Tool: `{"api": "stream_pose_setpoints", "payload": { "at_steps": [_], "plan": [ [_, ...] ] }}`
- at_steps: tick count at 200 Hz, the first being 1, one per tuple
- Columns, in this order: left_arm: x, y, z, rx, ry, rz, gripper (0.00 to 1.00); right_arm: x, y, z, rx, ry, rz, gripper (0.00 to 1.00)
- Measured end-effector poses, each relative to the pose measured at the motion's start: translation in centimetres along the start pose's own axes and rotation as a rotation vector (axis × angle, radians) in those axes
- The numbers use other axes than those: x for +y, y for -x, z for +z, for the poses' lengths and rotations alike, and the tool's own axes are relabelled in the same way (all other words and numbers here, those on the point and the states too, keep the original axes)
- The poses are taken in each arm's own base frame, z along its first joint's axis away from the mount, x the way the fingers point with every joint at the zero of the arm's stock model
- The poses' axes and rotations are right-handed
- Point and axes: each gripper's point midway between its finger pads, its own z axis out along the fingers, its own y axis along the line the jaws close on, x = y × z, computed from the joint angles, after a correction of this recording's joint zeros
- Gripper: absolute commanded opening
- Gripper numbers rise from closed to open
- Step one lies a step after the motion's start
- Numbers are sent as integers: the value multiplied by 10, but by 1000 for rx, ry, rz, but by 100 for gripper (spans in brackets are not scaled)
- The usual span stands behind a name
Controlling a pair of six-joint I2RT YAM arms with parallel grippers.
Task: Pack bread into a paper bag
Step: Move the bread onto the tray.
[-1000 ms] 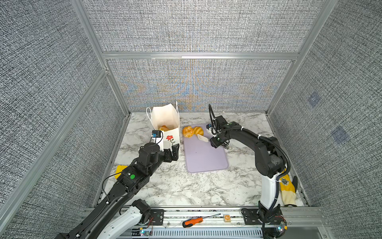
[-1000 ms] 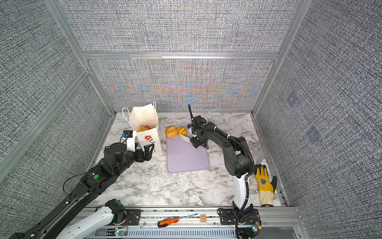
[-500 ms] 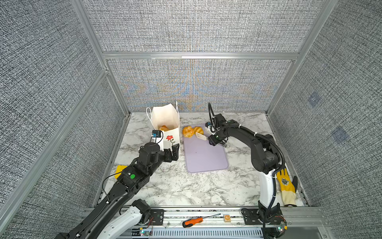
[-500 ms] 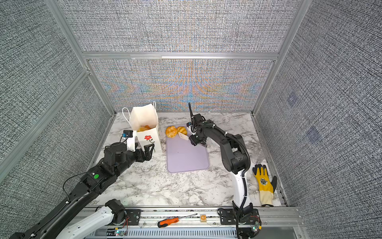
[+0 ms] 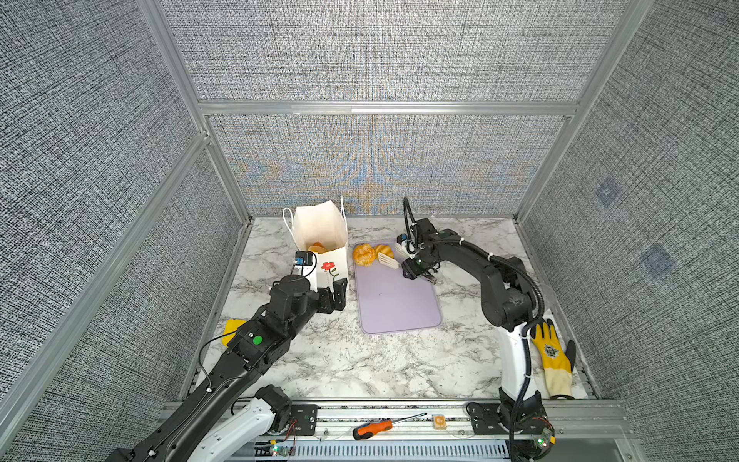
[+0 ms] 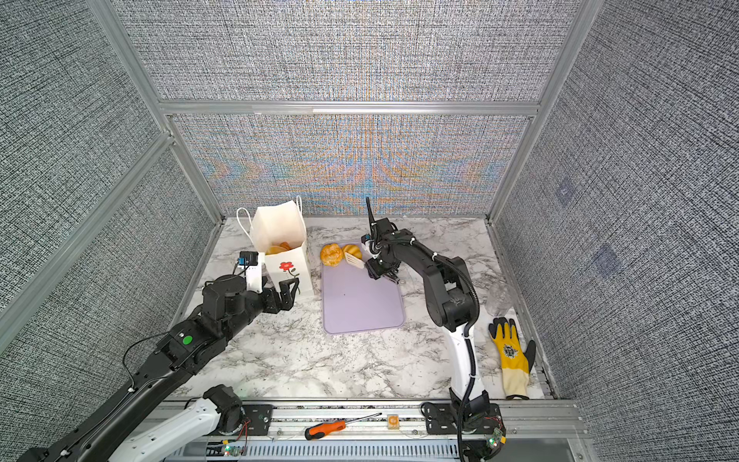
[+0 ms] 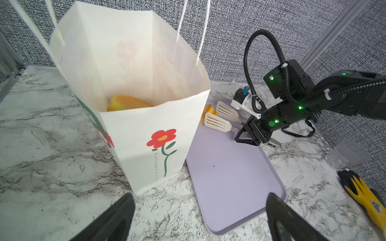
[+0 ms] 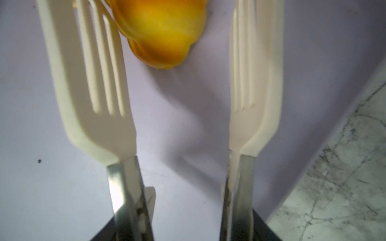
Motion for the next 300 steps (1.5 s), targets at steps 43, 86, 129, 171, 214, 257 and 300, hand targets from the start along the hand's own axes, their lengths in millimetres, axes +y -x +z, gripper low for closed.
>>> {"api": "stream_pose_setpoints", "payload": {
  "at_steps": [43, 86, 129, 171, 214, 257, 300],
  "plan": [
    [-1, 4, -1, -6, -3, -1, 99, 1, 3, 6, 7, 16, -2, 61],
    [-1, 4, -2, -6, -3, -1, 99, 1, 7, 6, 22, 19, -11, 60],
    [-1, 4, -2, -5, -2, 0, 99, 2, -1, 7, 73, -8, -38, 60],
    [-2, 5, 0, -2, -1, 4, 99, 2, -2, 9, 124, -76, -99, 55],
    [-2, 7, -3, -13, -5, 1, 99, -3, -10, 0, 150, -111, -114, 44],
    [-2, 9, -6, -23, -8, -1, 99, -5, -17, -11, 166, -138, -118, 42],
    [-2, 8, -6, -22, -8, -4, 99, -4, -33, -27, 183, -154, -116, 42]
  ]
}}
